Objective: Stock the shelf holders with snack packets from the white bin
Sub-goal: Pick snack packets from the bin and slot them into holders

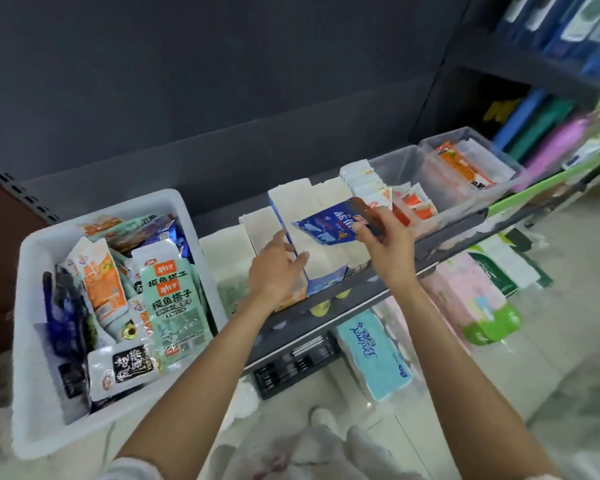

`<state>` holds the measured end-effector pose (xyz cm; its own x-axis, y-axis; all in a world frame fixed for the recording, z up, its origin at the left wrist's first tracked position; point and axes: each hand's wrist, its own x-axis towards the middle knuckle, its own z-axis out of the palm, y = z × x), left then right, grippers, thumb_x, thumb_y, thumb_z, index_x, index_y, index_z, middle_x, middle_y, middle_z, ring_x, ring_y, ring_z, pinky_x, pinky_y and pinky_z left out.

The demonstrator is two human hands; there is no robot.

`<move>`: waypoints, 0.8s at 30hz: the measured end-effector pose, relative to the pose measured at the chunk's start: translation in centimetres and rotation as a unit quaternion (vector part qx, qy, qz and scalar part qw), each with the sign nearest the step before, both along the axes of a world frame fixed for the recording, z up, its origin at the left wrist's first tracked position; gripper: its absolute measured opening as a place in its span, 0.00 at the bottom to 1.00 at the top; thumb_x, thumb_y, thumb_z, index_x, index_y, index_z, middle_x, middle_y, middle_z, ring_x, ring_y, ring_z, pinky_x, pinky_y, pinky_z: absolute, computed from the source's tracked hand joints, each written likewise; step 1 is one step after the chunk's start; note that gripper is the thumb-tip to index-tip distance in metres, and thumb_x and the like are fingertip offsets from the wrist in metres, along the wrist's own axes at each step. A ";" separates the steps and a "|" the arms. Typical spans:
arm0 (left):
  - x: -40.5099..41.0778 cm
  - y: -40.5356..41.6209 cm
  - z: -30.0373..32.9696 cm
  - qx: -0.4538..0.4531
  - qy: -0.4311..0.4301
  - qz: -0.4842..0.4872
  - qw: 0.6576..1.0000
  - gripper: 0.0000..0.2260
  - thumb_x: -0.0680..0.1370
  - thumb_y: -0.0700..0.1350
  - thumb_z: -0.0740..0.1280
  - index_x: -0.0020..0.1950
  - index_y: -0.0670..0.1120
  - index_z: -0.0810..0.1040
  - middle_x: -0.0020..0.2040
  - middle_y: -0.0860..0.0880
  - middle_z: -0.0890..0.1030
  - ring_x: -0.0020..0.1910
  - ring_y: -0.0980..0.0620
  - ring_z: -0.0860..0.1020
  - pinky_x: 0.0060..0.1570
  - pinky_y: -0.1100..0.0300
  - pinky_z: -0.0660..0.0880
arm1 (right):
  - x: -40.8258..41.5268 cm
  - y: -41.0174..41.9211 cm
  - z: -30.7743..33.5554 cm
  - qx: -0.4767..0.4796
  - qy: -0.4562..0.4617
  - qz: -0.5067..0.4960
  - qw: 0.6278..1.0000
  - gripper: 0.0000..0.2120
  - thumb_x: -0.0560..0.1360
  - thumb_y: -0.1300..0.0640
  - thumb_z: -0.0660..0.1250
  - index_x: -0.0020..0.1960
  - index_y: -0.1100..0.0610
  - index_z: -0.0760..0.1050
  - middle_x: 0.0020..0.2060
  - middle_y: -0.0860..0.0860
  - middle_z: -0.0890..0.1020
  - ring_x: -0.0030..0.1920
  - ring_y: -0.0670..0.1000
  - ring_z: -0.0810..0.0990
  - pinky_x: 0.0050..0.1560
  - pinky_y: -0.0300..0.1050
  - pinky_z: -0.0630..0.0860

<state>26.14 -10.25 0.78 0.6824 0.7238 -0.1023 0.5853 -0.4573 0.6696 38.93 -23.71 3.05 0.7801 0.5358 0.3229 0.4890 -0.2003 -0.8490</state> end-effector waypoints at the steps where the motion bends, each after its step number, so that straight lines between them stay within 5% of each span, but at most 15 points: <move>1: 0.7 -0.2 -0.3 0.004 0.003 0.012 1.000 0.24 0.76 0.52 0.67 0.69 0.48 0.66 0.57 0.52 0.79 0.53 0.50 0.79 0.50 0.57 0.71 | 0.3 0.4 -0.6 -0.017 -0.014 0.025 0.999 0.05 0.76 0.61 0.67 0.50 0.61 0.76 0.43 0.48 0.81 0.44 0.47 0.80 0.41 0.38 0.76; 3: 1.3 -0.4 -0.7 0.013 0.007 0.034 0.999 0.26 0.75 0.49 0.68 0.70 0.48 0.64 0.56 0.51 0.80 0.55 0.49 0.78 0.51 0.57 0.71 | 0.9 0.8 -1.7 -0.040 -0.056 0.087 0.994 0.02 0.75 0.62 0.68 0.48 0.61 0.76 0.40 0.47 0.80 0.41 0.47 0.79 0.41 0.35 0.75; 7: 0.8 -0.6 -1.7 0.006 0.013 0.052 0.999 0.30 0.74 0.45 0.71 0.73 0.52 0.62 0.56 0.53 0.79 0.46 0.50 0.81 0.52 0.59 0.71 | 2.1 0.1 -3.8 -0.119 -0.147 0.220 0.957 0.05 0.75 0.63 0.66 0.50 0.58 0.78 0.42 0.50 0.84 0.42 0.49 0.82 0.43 0.46 0.79; 10: 0.7 -0.9 -2.0 0.004 -0.004 0.062 0.998 0.31 0.72 0.44 0.72 0.72 0.53 0.64 0.55 0.52 0.79 0.45 0.50 0.81 0.52 0.57 0.75 | 2.7 -0.6 -5.1 -0.182 -0.231 0.244 0.924 0.07 0.73 0.63 0.66 0.50 0.55 0.79 0.41 0.51 0.83 0.41 0.53 0.81 0.38 0.46 0.78; 17: 0.8 -1.5 -1.3 -0.014 -0.011 0.069 0.997 0.29 0.74 0.44 0.72 0.72 0.51 0.64 0.59 0.51 0.77 0.37 0.58 0.77 0.40 0.66 0.69 | 2.6 -1.0 -4.9 -0.245 -0.302 0.285 0.876 0.16 0.65 0.69 0.70 0.50 0.57 0.80 0.44 0.53 0.83 0.52 0.57 0.78 0.49 0.49 0.70; 20: 0.3 -1.5 -0.4 -0.031 0.017 0.050 0.998 0.27 0.76 0.46 0.69 0.73 0.48 0.64 0.62 0.51 0.75 0.43 0.59 0.76 0.46 0.66 0.69 | 1.9 -1.6 -2.9 -0.210 -0.209 0.276 0.914 0.22 0.67 0.69 0.65 0.59 0.55 0.76 0.53 0.52 0.80 0.59 0.53 0.73 0.56 0.47 0.67; 24: -3.7 -1.4 2.5 0.016 -0.010 -0.003 1.000 0.20 0.77 0.48 0.67 0.69 0.51 0.69 0.57 0.54 0.78 0.47 0.59 0.76 0.50 0.62 0.75 | -1.1 -0.7 1.1 -0.076 -0.005 0.230 0.970 0.18 0.72 0.72 0.60 0.56 0.54 0.75 0.51 0.47 0.81 0.54 0.44 0.77 0.55 0.35 0.72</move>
<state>22.45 -11.65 3.31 0.6879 0.7228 -0.0662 0.5696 -0.4811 0.6663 37.78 -24.36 4.13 0.4447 0.8684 0.2194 0.5646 -0.0816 -0.8213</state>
